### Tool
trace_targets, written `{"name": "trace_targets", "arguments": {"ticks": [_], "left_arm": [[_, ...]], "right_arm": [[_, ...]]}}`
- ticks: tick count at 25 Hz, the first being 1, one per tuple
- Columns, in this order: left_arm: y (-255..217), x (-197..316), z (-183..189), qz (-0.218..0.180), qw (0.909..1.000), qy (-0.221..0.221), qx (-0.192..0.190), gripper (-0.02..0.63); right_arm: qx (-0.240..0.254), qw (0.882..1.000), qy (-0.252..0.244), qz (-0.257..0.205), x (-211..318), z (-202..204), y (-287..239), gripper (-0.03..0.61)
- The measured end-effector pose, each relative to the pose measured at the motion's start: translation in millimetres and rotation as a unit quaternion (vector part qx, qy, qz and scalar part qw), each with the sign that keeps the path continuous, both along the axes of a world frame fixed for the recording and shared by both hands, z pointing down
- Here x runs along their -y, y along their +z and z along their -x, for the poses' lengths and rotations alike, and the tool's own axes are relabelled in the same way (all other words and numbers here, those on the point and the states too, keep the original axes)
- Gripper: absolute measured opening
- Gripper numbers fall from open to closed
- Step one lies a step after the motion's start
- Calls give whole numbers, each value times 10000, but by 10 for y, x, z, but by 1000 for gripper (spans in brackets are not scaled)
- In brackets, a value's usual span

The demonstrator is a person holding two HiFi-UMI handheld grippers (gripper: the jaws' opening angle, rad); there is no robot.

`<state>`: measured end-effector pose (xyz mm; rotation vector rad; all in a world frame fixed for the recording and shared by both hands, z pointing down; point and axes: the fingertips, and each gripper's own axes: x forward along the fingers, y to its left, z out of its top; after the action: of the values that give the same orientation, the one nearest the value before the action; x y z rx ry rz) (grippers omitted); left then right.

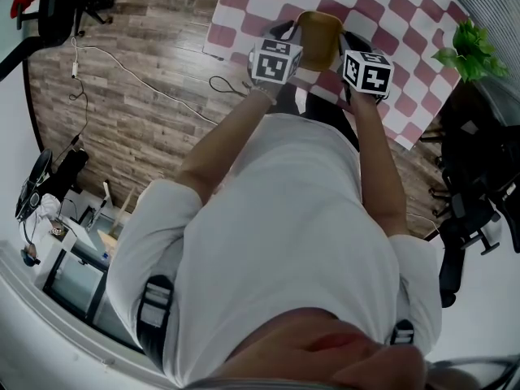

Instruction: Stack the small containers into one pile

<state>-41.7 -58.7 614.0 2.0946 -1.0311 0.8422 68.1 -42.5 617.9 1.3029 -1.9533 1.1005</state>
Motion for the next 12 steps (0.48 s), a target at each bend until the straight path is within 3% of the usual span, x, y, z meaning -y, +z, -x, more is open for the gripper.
{"name": "trace_targets", "arguments": {"ticks": [12], "left_arm": [[-28,23,1,238,9995,-150,-142,43]], "right_arm": [[144,9995,-23,276,-29,81,24,49]]}}
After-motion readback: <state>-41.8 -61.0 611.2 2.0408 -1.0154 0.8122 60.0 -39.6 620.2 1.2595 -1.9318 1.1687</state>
